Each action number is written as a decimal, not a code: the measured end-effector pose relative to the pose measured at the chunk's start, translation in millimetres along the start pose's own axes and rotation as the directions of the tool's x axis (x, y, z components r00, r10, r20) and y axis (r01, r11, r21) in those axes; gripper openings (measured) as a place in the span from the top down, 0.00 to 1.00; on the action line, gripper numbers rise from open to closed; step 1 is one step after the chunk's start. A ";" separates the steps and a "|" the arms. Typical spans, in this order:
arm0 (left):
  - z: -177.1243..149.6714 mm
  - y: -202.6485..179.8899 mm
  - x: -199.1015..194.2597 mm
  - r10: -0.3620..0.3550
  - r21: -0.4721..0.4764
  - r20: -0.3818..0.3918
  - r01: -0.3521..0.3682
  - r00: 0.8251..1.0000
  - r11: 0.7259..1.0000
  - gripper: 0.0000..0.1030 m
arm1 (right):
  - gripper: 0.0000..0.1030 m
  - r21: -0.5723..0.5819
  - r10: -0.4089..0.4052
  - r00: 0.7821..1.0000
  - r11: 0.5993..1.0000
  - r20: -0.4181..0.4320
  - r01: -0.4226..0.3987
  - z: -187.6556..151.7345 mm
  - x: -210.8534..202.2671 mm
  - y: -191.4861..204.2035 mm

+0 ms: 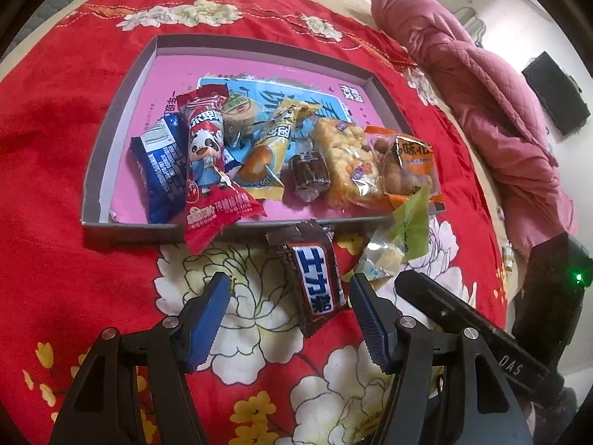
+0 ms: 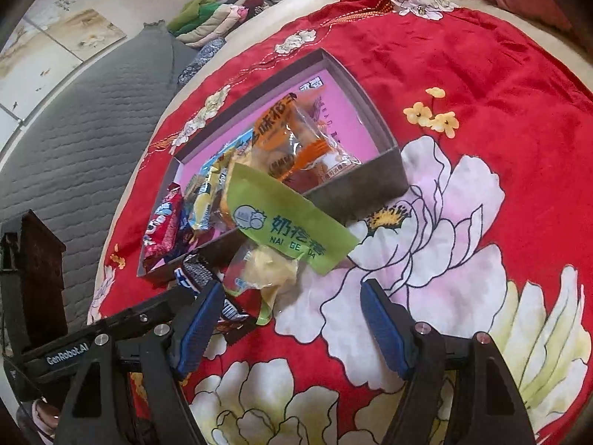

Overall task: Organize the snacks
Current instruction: 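Grasp the Snickers bar with the left tool while the right tool grasps the green-labelled bag, then carry the Snickers bar with the left tool into the tray while the right tool carries the green bag there, then open both tools to release the Snickers bar and green bag in the tray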

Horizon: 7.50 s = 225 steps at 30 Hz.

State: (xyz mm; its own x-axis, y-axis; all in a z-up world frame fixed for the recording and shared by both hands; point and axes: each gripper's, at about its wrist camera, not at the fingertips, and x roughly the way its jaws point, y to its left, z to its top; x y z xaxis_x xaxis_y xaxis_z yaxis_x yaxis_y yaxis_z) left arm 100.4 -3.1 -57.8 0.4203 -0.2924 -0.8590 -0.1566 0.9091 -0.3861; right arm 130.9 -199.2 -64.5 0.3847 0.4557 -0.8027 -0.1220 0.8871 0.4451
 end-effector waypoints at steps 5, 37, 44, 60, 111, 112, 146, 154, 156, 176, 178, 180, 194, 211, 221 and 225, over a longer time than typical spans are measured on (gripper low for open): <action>5.6 1.3 3.5 -0.014 -0.015 -0.002 0.014 1.000 1.000 0.34 | 0.27 -0.036 -0.012 1.000 0.999 -0.006 0.012 0.5 7.9 6.5; 15.7 5.9 31.0 -0.146 -0.095 -0.049 0.141 0.988 0.985 0.71 | 0.56 -0.210 -0.017 1.000 0.978 -0.003 0.016 2.3 37.7 31.1; 14.2 4.1 17.3 -0.161 -0.067 -0.029 0.159 0.986 0.985 0.72 | 0.63 -0.234 -0.006 1.000 0.972 0.025 0.011 1.2 27.1 33.3; 22.0 6.7 -29.8 -0.136 -0.028 0.072 0.139 0.988 0.990 0.72 | 0.63 -0.337 0.011 0.994 0.941 0.105 0.025 -0.9 -7.3 59.0; 60.2 34.7 -58.9 -0.091 -0.067 0.194 0.106 0.977 0.992 0.72 | 0.63 -0.388 -0.006 0.979 0.918 0.202 0.086 37.0 -22.0 93.8; 60.3 33.1 -56.8 -0.093 -0.065 0.191 0.107 0.977 0.992 0.72 | 0.63 -0.387 -0.007 0.980 0.918 0.201 0.086 37.1 -21.0 93.8; 75.4 39.5 -7.3 -0.063 -0.069 0.136 0.073 0.989 0.995 0.72 | 0.63 -0.402 -0.065 0.990 0.909 0.125 0.110 42.9 24.0 93.8; 74.6 39.5 -8.8 -0.044 -0.060 0.141 0.053 0.989 0.997 0.72 | 0.63 -0.412 -0.077 0.991 0.904 0.108 0.115 46.8 35.7 97.5; 74.2 40.4 -8.9 -0.045 -0.060 0.140 0.054 0.989 0.997 0.72 | 0.63 -0.412 -0.083 0.991 0.903 0.106 0.120 47.3 38.3 99.1; 74.7 43.1 -9.2 -0.049 -0.064 0.137 0.059 0.989 0.996 0.72 | 0.58 -0.409 -0.118 0.989 0.901 0.093 0.146 49.0 48.0 101.5; 74.6 43.3 -8.7 -0.055 -0.068 0.134 0.064 0.990 0.996 0.72 | 0.58 -0.404 -0.118 0.989 0.903 0.092 0.146 49.5 47.7 101.2; 74.6 43.1 -8.7 -0.054 -0.068 0.134 0.064 0.989 0.996 0.72 | 0.58 -0.395 -0.118 0.989 0.907 0.093 0.146 50.3 46.8 100.6; 75.0 42.2 -8.8 -0.053 -0.065 0.135 0.062 0.989 0.996 0.71 | 0.56 -0.370 -0.117 0.987 0.917 0.111 0.151 55.1 39.4 97.0; 75.3 36.1 -14.2 -0.049 -0.044 0.145 0.056 0.988 0.997 0.55 | 0.56 -0.361 -0.123 0.983 0.918 0.139 0.166 56.9 29.5 96.5; 75.2 32.8 -22.2 -0.054 -0.037 0.161 0.061 0.985 0.997 0.45 | 0.53 -0.352 -0.127 0.980 0.919 0.156 0.175 59.4 22.9 96.8; 75.0 30.2 -24.9 -0.053 -0.028 0.163 0.059 0.985 0.998 0.43 | 0.48 -0.346 -0.130 0.978 0.921 0.166 0.181 60.6 20.1 95.9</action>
State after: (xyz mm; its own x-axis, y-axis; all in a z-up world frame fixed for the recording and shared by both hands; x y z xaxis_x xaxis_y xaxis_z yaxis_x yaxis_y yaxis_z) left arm 152.2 53.9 -22.9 0.5679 -0.2884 -0.7709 -0.1562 0.8818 -0.4450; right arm 182.4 -109.5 -13.9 0.5435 0.3184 -0.7767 -0.3595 0.9244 0.1273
